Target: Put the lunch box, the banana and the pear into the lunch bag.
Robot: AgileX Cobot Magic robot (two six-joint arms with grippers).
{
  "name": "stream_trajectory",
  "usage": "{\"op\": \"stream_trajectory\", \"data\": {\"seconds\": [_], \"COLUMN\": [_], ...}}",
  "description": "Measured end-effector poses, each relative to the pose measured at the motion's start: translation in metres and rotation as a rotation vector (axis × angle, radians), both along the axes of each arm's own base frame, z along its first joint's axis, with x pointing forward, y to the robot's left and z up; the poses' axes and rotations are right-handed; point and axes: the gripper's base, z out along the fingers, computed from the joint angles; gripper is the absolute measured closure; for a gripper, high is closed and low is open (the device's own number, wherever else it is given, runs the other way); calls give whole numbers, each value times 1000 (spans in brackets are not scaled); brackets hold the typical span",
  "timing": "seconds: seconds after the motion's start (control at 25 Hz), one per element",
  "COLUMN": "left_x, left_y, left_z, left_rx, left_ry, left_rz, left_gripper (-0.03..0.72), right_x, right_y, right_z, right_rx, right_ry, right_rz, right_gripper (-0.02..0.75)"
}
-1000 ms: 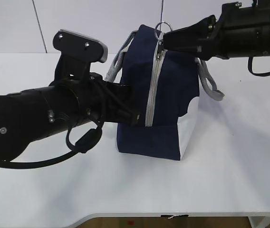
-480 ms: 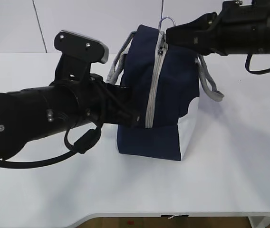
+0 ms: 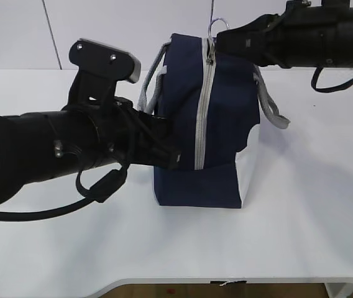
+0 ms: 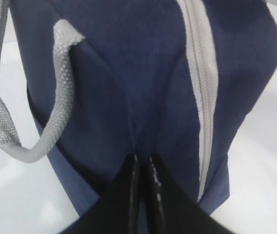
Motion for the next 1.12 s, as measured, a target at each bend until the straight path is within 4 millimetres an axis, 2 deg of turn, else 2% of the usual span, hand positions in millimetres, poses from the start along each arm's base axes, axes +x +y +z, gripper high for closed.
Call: {"op": "stream_trajectory", "data": {"seconds": [0.4, 1.12], "left_x": [-1, -12], "left_y": [0, 5], "left_z": [1, 12], "left_rx": [3, 13], "left_ry": [9, 63], "left_rz": [-6, -47], "left_gripper": [694, 694], "right_x": [14, 55], "right_y": [-1, 2], "right_z": [1, -4], "right_rx": [-7, -12], "right_ry": [-8, -19], "right_rz": [-38, -75], "right_gripper": [732, 732]}}
